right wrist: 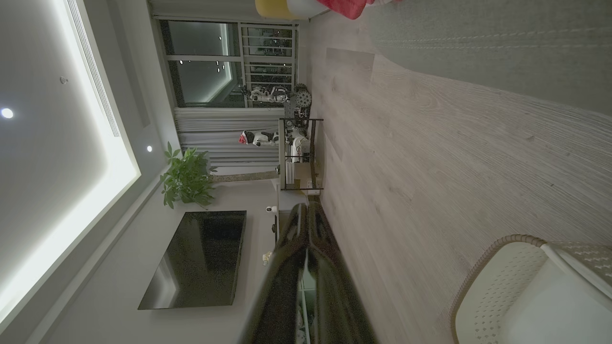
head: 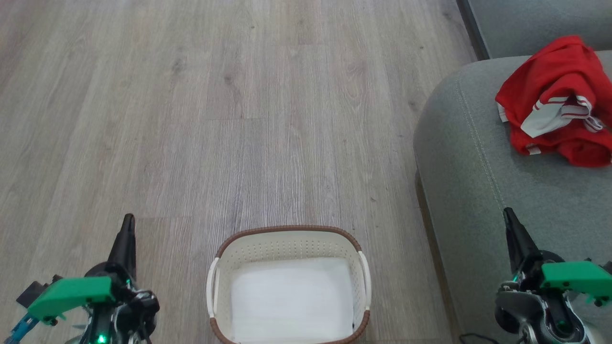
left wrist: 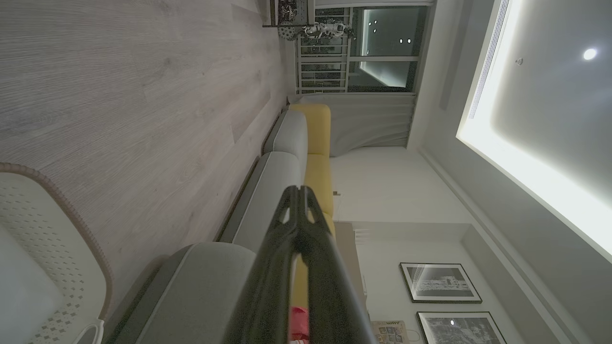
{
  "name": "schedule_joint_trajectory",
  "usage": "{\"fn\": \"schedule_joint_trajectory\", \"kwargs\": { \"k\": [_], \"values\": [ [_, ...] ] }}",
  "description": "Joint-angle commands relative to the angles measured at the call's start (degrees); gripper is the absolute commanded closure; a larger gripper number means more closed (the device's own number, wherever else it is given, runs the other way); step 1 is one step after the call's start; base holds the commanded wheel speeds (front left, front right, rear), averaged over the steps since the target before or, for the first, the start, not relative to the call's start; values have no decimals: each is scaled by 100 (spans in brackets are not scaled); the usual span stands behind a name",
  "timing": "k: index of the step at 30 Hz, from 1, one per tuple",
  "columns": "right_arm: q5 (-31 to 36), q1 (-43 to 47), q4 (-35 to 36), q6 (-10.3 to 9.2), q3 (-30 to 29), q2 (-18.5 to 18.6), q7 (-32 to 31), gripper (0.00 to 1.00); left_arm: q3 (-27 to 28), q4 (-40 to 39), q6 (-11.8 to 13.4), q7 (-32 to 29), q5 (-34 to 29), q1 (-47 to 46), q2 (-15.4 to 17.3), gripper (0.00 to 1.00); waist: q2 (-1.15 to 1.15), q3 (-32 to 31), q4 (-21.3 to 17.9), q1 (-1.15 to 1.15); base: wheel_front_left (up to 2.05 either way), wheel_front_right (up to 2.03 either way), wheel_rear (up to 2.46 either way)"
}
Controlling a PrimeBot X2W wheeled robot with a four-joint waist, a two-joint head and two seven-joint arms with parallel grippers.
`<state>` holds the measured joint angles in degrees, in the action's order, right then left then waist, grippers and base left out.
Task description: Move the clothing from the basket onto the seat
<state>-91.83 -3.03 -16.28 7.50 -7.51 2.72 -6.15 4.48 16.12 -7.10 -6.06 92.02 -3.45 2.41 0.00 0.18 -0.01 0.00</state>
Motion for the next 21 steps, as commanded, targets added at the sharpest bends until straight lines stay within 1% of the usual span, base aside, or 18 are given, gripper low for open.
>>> {"fn": "schedule_joint_trajectory", "kwargs": {
  "k": [1, 21],
  "values": [
    [-34, -315, 225, -1, 99, 16, -34, 100, 207, -206, -38, -45, 12, -275, 47, 100, 0, 0, 1, 0, 0, 0, 0],
    [-34, -315, 225, -1, 99, 16, -34, 100, 206, -206, -38, -45, 13, -275, 47, 100, 0, 0, 1, 0, 0, 0, 0]
  ]
}}
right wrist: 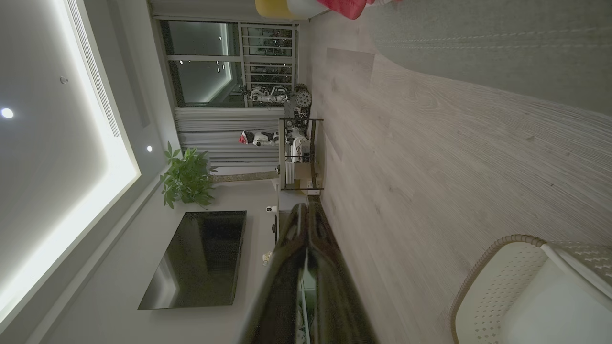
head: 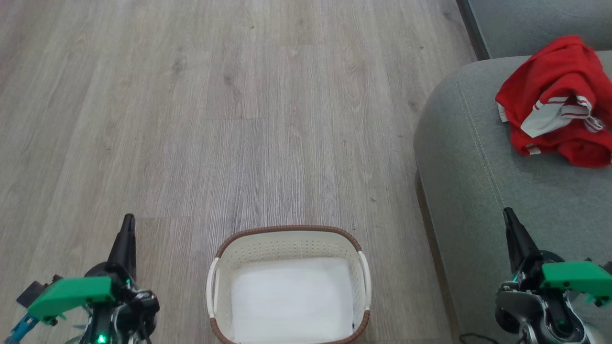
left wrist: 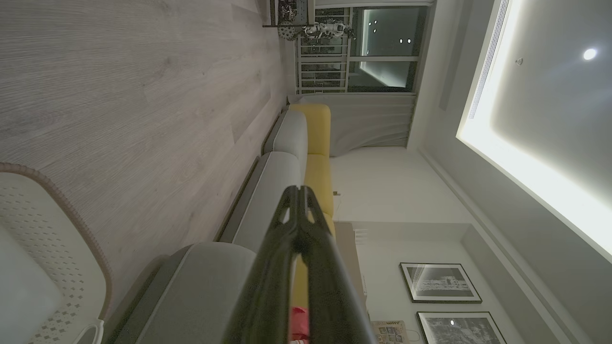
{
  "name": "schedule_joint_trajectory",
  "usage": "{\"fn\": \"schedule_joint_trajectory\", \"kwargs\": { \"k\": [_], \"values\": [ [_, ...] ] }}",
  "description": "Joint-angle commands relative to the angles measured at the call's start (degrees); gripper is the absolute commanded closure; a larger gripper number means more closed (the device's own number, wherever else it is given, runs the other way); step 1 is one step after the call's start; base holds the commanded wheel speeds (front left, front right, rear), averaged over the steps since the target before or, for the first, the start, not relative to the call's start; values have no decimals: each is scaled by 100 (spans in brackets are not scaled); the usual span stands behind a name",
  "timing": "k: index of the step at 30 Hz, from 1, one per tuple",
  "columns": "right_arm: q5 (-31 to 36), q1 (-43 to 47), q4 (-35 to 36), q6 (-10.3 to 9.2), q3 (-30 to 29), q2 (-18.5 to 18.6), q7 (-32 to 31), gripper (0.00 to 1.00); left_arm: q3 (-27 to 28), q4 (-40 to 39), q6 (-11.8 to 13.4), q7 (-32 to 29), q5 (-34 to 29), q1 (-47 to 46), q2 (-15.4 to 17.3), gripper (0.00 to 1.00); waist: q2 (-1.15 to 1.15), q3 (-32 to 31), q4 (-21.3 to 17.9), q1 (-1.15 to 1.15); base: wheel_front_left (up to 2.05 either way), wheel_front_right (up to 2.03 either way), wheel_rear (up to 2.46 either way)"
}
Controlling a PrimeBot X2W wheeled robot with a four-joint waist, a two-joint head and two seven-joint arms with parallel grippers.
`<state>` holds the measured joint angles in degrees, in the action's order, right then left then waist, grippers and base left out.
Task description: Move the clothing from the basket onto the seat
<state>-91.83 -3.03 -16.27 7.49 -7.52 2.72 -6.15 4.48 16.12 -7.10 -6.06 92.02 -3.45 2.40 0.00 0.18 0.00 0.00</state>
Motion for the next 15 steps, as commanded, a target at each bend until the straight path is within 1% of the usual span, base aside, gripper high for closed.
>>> {"fn": "schedule_joint_trajectory", "kwargs": {
  "k": [1, 15],
  "values": [
    [-34, -315, 224, 0, 100, 16, -34, 100, 206, -206, -38, -44, 13, -275, 48, 100, 0, 0, 0, 0, 0, 0, 0],
    [-34, -315, 224, 0, 101, 16, -34, 100, 206, -207, -38, -44, 14, -275, 48, 100, 0, 0, 0, 0, 0, 0, 0]
  ]
}}
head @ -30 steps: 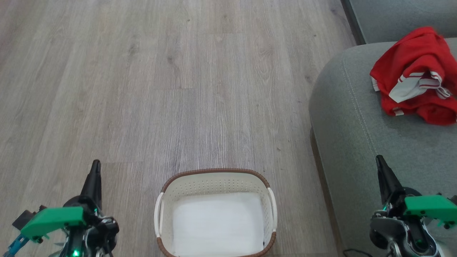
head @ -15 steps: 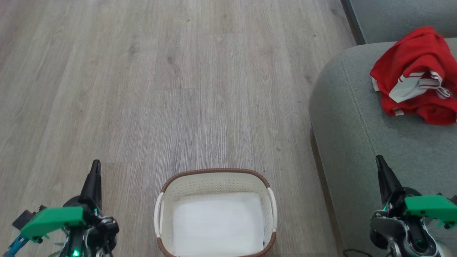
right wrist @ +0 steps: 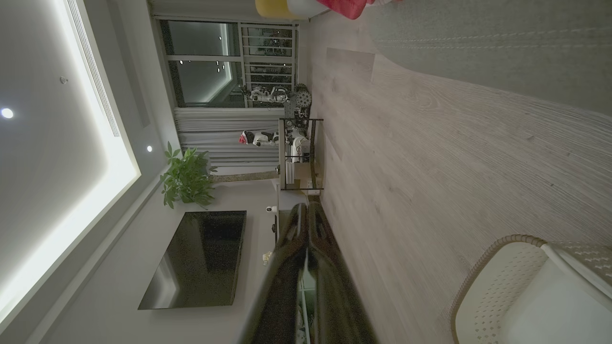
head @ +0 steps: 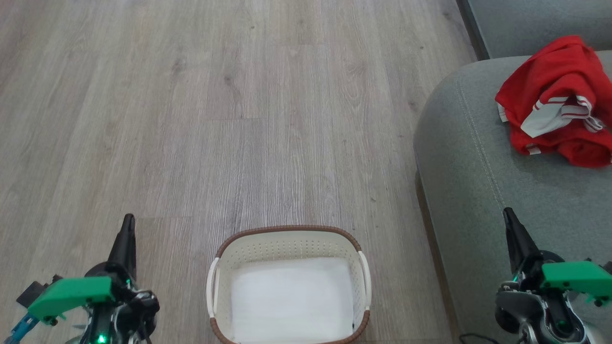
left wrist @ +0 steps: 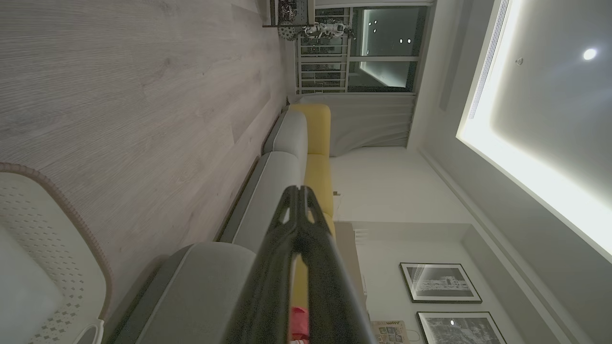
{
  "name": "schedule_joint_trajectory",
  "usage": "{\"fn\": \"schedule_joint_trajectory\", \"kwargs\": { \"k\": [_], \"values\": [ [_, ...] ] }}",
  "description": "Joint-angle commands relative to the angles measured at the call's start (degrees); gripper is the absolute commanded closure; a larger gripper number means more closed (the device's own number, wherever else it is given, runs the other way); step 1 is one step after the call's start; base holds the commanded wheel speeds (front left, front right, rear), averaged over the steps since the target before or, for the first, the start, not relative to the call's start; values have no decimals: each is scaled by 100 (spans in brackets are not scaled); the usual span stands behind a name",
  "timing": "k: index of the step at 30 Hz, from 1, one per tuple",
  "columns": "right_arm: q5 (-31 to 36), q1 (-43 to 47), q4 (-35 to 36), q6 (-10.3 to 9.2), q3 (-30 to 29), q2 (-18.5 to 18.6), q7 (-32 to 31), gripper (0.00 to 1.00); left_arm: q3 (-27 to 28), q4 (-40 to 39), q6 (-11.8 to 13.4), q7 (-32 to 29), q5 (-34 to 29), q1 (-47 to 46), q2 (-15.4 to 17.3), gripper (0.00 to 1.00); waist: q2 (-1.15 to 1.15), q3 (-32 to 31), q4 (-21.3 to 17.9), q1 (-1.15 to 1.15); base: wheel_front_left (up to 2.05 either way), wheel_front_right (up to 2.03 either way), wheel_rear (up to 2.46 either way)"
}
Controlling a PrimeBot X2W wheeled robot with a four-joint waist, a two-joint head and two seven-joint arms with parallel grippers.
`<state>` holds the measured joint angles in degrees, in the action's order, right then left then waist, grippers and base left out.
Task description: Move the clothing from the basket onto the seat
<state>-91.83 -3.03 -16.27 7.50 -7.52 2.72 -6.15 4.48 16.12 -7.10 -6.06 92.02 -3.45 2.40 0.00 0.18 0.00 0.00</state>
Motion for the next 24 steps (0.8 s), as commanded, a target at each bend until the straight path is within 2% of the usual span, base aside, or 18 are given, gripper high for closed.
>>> {"fn": "schedule_joint_trajectory", "kwargs": {
  "k": [1, 24],
  "values": [
    [-34, -315, 224, -1, 101, 16, -34, 100, 206, -207, -38, -44, 14, -275, 48, 100, 0, 0, 0, 0, 0, 0, 0],
    [-34, -315, 224, -1, 101, 16, -33, 100, 205, -207, -38, -43, 14, -275, 48, 100, 0, 0, 0, 0, 0, 0, 0]
  ]
}}
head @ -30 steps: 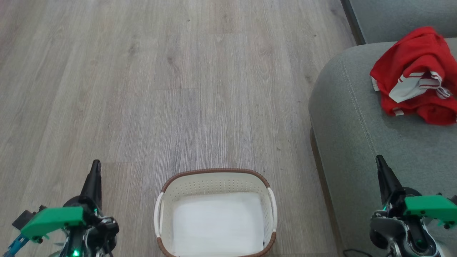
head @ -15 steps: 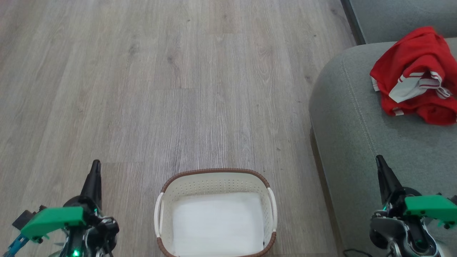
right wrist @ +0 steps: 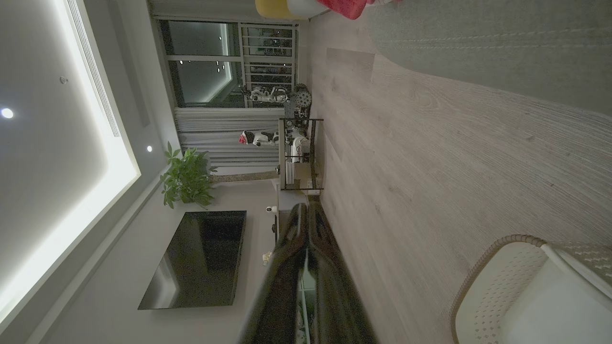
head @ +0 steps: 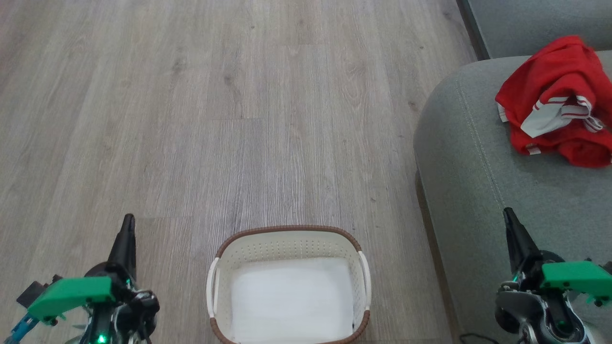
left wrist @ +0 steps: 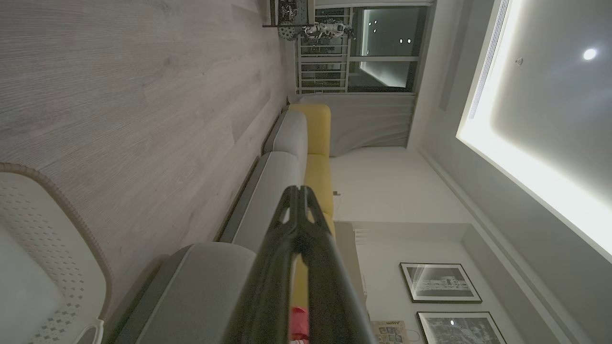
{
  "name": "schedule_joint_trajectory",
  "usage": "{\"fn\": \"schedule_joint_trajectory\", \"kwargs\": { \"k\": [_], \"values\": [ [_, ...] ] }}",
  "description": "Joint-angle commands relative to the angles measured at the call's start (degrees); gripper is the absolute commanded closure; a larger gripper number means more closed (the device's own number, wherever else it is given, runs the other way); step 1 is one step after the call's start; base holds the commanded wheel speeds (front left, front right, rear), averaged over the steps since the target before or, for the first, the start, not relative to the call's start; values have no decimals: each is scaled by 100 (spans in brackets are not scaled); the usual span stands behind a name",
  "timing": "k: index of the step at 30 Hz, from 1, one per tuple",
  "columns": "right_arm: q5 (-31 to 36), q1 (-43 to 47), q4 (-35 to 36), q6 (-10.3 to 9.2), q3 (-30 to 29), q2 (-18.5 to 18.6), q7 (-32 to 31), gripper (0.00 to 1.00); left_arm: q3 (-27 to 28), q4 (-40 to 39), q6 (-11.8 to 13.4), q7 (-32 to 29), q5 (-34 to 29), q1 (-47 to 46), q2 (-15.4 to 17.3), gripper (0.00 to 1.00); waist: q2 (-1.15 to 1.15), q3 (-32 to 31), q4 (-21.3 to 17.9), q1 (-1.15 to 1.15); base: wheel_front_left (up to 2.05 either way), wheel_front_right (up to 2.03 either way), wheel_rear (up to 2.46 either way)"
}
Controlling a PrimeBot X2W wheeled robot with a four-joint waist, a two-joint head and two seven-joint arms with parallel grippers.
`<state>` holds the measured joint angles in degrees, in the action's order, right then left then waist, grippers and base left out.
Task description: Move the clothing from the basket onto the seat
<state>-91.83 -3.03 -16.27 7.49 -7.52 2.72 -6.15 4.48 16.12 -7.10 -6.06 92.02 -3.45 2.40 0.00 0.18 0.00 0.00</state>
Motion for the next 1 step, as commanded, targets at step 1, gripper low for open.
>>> {"fn": "schedule_joint_trajectory", "kwargs": {
  "k": [1],
  "values": [
    [-34, -315, 224, 0, 101, 16, -33, 100, 205, -207, -38, -43, 14, -275, 48, 100, 0, 0, 0, 0, 0, 0, 0]
  ]
}}
